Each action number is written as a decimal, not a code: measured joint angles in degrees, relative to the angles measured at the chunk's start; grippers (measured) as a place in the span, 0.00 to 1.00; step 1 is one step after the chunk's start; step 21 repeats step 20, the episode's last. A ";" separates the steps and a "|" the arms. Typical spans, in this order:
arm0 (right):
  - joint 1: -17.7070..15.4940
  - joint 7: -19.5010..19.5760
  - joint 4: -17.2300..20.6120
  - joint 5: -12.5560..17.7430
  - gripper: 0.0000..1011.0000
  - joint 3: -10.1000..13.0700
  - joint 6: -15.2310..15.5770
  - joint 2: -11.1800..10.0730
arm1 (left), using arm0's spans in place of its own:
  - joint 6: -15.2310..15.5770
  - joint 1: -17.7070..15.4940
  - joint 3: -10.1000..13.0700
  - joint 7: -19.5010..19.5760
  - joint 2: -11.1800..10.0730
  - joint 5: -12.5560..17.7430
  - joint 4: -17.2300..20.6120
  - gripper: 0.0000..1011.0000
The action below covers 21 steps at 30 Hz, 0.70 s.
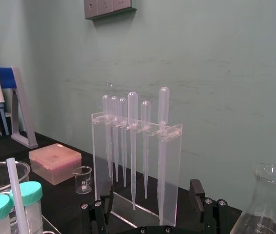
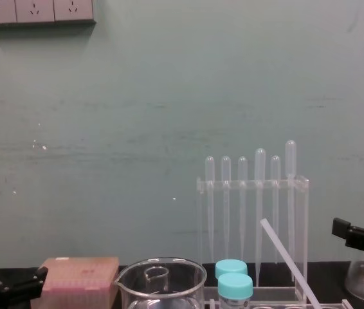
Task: Pick up the stirring rod with one hand, then place it down.
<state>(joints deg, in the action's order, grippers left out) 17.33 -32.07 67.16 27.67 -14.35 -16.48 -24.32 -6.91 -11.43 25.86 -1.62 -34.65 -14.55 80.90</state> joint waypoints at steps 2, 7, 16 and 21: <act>0.01 -0.01 -0.01 0.01 0.99 0.00 -0.02 0.00 | 0.00 0.00 0.00 0.00 0.00 0.00 0.00 0.99; 0.03 -0.05 -0.04 0.02 0.99 0.00 -0.07 0.00 | 0.00 0.00 0.00 0.00 0.00 0.00 0.00 0.99; 0.07 -0.11 -0.04 0.02 0.99 0.00 -0.14 0.00 | 0.00 -0.01 0.00 0.00 0.00 0.00 0.00 0.99; 0.07 -0.12 -0.04 0.02 0.99 0.00 -0.17 0.00 | 0.00 0.00 0.00 0.00 0.00 0.00 0.00 0.99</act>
